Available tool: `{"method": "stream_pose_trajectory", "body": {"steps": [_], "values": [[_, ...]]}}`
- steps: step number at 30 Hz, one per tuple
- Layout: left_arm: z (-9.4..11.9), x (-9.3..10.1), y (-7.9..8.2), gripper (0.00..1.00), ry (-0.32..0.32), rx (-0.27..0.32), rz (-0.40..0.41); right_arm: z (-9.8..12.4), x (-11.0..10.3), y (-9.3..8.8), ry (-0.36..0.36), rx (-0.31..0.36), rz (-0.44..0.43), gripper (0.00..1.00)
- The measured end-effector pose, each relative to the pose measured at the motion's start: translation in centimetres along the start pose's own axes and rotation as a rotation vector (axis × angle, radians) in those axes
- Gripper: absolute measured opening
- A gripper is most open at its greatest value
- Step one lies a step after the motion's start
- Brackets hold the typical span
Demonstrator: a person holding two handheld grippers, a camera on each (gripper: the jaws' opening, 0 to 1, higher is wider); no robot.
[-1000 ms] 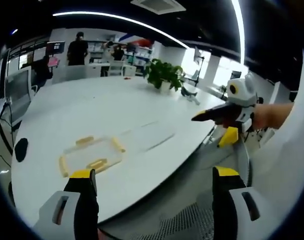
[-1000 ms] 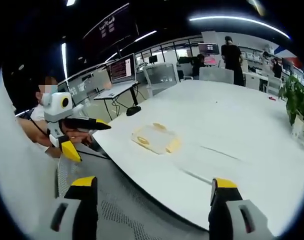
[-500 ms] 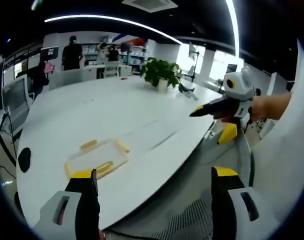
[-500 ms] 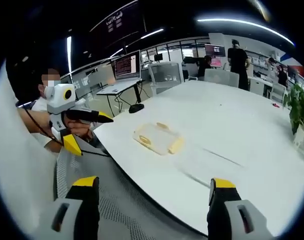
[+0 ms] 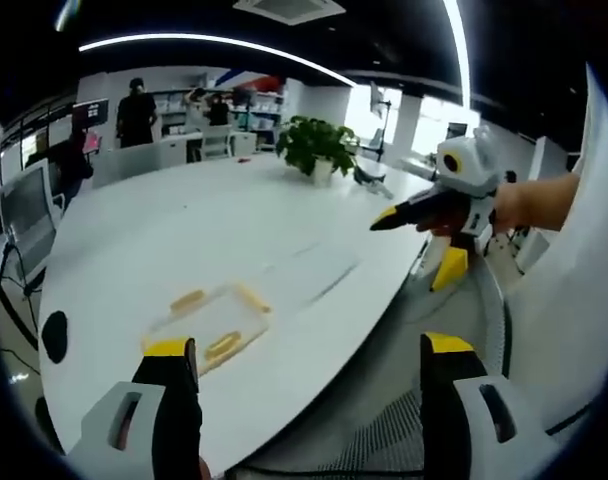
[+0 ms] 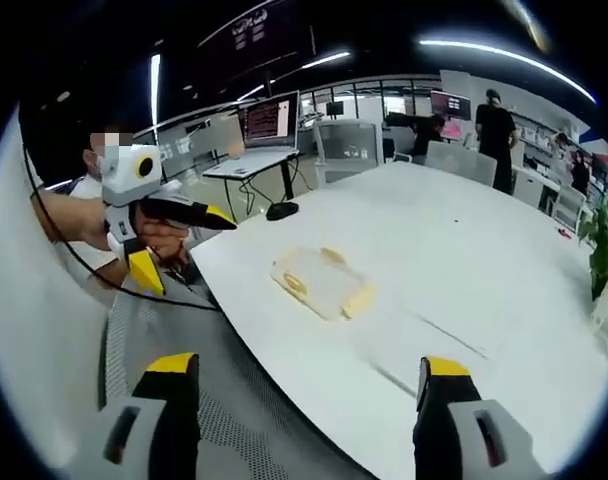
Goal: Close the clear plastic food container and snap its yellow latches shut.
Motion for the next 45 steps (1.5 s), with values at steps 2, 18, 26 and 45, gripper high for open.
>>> {"method": "stream_pose_trajectory", "body": {"steps": [2, 18, 26, 45], "values": [[0.2, -0.4, 0.3, 0.91, 0.002, 0.007, -0.001, -0.2, 0.2, 0.3, -0.005, -0.003, 0.020, 0.90], [0.8, -3.0, 1.1, 0.89, 0.031, -0.013, -0.065, -2.1, 1.2, 2.9, -0.001, -0.023, 0.121, 0.84], [1.0, -5.5, 2.1, 0.88, 0.049, -0.043, -0.122, -2.6, 2.2, 4.3, -0.005, -0.028, 0.195, 0.81], [0.2, -8.4, 2.0, 0.85, 0.026, -0.139, -0.269, -5.1, 3.3, 6.5, 0.009, -0.090, 0.316, 0.81]]}}
Point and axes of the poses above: the point that each gripper's makers call its tool centre point, and the gripper's own axes: z roughly backward along the fingers, x roughly to its right, y roughly out of its top, the point moved 1 cm from there along z, roughly backward along the fingers, and after that the axes turned 14 degrees about -x, right-handed, at the moved point
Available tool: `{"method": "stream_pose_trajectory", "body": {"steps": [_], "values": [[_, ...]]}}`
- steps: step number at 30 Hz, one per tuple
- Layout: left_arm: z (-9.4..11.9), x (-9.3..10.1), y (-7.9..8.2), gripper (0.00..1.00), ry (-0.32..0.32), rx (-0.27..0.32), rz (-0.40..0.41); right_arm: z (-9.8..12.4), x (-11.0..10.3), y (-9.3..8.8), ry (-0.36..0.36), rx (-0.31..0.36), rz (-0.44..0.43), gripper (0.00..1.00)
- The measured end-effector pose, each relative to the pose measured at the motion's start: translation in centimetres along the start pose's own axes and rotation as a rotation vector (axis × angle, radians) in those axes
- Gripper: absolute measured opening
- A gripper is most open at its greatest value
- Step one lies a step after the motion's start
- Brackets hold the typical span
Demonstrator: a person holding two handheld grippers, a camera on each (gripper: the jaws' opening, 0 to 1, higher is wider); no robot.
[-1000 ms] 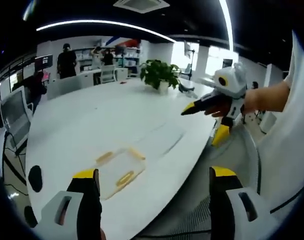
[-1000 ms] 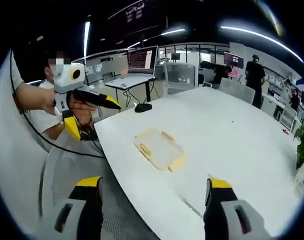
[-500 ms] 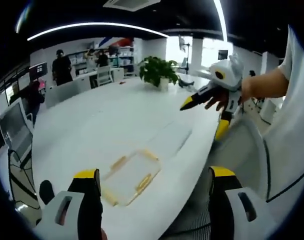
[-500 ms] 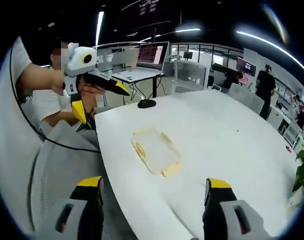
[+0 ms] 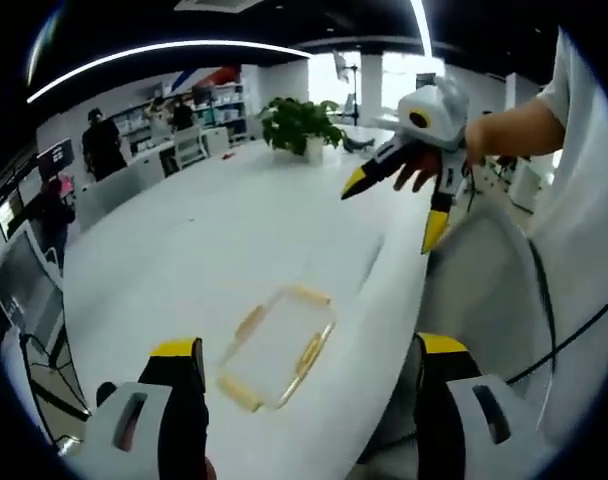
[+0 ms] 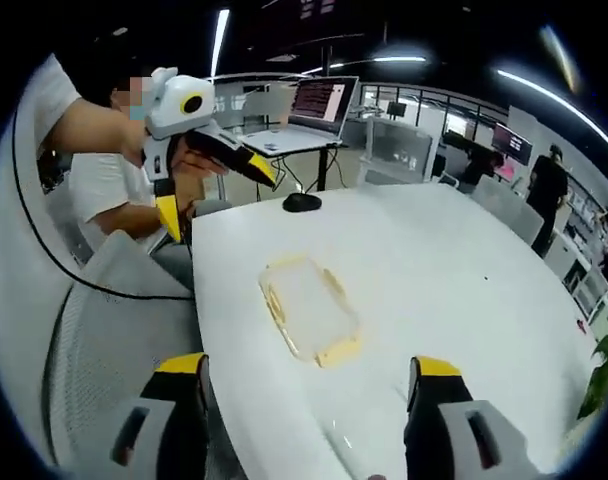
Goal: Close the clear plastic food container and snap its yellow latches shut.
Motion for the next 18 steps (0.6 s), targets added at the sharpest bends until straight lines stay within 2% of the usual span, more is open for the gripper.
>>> {"method": "stream_pose_trajectory", "body": {"steps": [6, 12, 16, 18], "values": [[-0.6, -0.8, -0.6, 0.84, -0.004, -0.040, -0.052, -1.2, -0.3, 0.4, 0.019, -0.040, 0.074, 0.80], [-1.3, -1.7, -1.3, 0.82, -0.016, -0.078, -0.095, -2.5, 0.0, 0.4, 0.042, -0.069, 0.094, 0.78], [-2.0, -2.3, -1.7, 0.82, -0.030, -0.091, -0.110, -3.0, 0.1, 0.8, 0.071, -0.054, 0.092, 0.78], [-2.3, -2.6, -2.0, 0.81, -0.034, -0.104, -0.126, -3.3, 0.4, 0.8, 0.059, -0.070, 0.113, 0.77]]}}
Point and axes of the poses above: the point that each gripper's makers call its tool centre point, and the gripper's own axes: z roughly backward along the fingers, x roughly to its right, y roughly out of its top, the point moved 1 cm from there along z, roughly backward along the fingers, and after that the axes turned 14 degrees about -x, right-handed, at the moved point
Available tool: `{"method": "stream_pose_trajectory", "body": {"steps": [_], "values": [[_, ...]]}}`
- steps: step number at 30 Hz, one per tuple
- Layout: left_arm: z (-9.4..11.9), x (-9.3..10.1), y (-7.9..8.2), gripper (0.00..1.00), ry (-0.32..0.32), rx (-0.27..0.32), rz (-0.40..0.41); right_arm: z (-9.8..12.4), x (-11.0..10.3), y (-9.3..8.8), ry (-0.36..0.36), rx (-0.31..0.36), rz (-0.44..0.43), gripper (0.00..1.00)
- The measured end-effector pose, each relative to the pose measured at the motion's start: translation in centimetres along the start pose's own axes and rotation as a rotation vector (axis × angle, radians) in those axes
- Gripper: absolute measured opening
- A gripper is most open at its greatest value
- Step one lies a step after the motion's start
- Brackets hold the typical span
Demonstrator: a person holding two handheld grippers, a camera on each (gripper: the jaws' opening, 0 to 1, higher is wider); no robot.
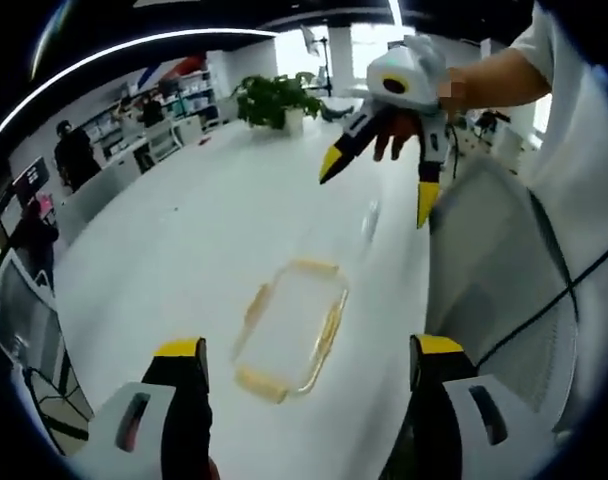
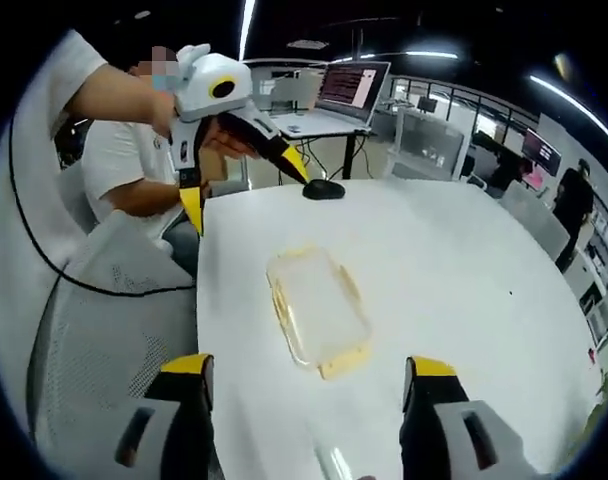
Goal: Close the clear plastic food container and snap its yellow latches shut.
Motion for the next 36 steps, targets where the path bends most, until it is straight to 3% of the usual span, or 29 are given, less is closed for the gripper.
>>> {"method": "stream_pose_trajectory", "body": {"steps": [2, 6, 25, 36], "values": [[-0.3, -0.1, -0.3, 0.81, -0.003, -0.020, -0.027, -0.4, 0.3, -0.3, -0.011, -0.027, 0.029, 0.74], [-0.8, -0.5, -0.8, 0.81, -0.022, -0.038, -0.040, -1.0, 0.0, -0.2, 0.051, -0.022, 0.028, 0.71], [-3.3, -1.8, -2.4, 0.77, -0.068, -0.109, -0.170, -3.6, 2.0, -0.3, 0.046, -0.091, 0.136, 0.64], [-5.0, -2.1, -3.9, 0.77, -0.099, -0.154, -0.186, -5.2, 1.9, -0.6, 0.076, -0.134, 0.182, 0.62]]}}
Point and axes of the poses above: the point that each gripper's makers call its tool centre point, and the gripper's own axes: z roughly backward along the fingers, x roughly to its right, y roughly out of its top, the point moved 1 cm from there along z, roughly backward along the fingers, and after that the axes turned 14 degrees about -x, right-handed, at the moved point
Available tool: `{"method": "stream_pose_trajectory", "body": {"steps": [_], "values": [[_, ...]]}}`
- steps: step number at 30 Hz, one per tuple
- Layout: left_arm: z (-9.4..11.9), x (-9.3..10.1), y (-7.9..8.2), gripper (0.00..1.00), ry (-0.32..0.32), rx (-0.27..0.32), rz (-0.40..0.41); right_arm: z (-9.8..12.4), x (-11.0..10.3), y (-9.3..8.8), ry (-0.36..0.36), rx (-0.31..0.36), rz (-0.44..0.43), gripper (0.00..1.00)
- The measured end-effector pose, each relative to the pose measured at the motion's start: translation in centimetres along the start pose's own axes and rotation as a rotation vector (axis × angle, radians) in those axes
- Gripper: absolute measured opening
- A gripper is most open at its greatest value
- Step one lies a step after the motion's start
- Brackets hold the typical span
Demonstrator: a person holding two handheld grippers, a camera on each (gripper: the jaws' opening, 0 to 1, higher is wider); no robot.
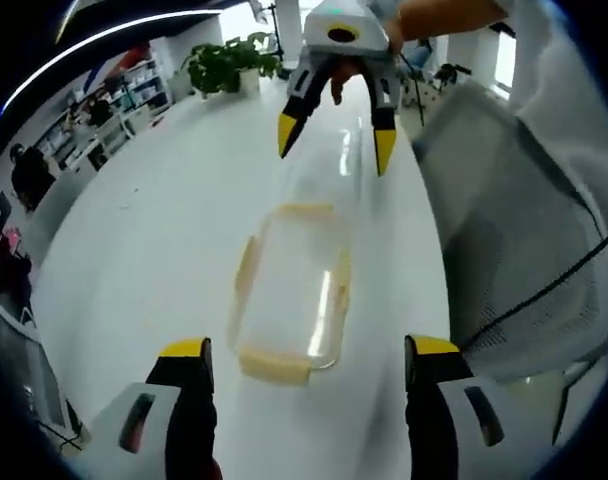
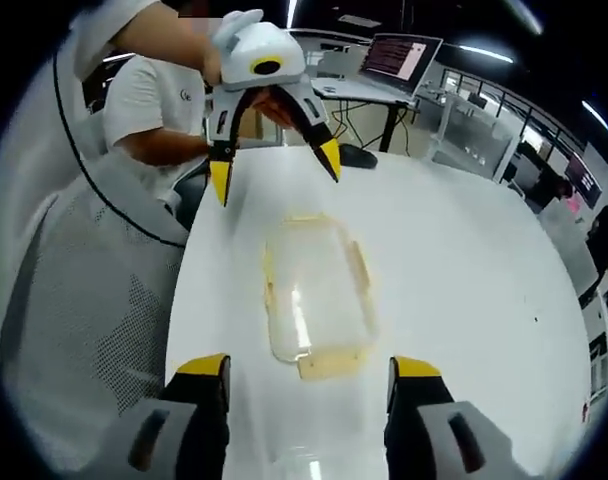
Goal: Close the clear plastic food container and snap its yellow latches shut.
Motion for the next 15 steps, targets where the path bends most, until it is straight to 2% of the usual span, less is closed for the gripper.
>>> {"method": "stream_pose_trajectory", "body": {"steps": [7, 12, 15], "values": [[-1.2, -0.1, -0.9, 0.74, -0.002, -0.067, -0.081, -1.3, 0.3, -0.4, 0.025, -0.019, -0.005, 0.62], [-2.0, -0.4, -1.0, 0.70, -0.015, -0.078, -0.107, -1.9, 0.9, -0.4, 0.021, -0.034, 0.010, 0.58], [-2.5, -0.9, -1.3, 0.70, -0.026, -0.095, -0.096, -2.3, 1.2, -0.4, 0.025, -0.042, 0.013, 0.57]]}}
Point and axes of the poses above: the point that each gripper's makers call its tool centre point, and the gripper's own axes: z roughly backward along the fingers, x roughly to its right, y roughly out of its top, the point moved 1 cm from there along z, roughly backward along the fingers, and after that the axes turned 14 degrees about -x, right-handed, at the moved point
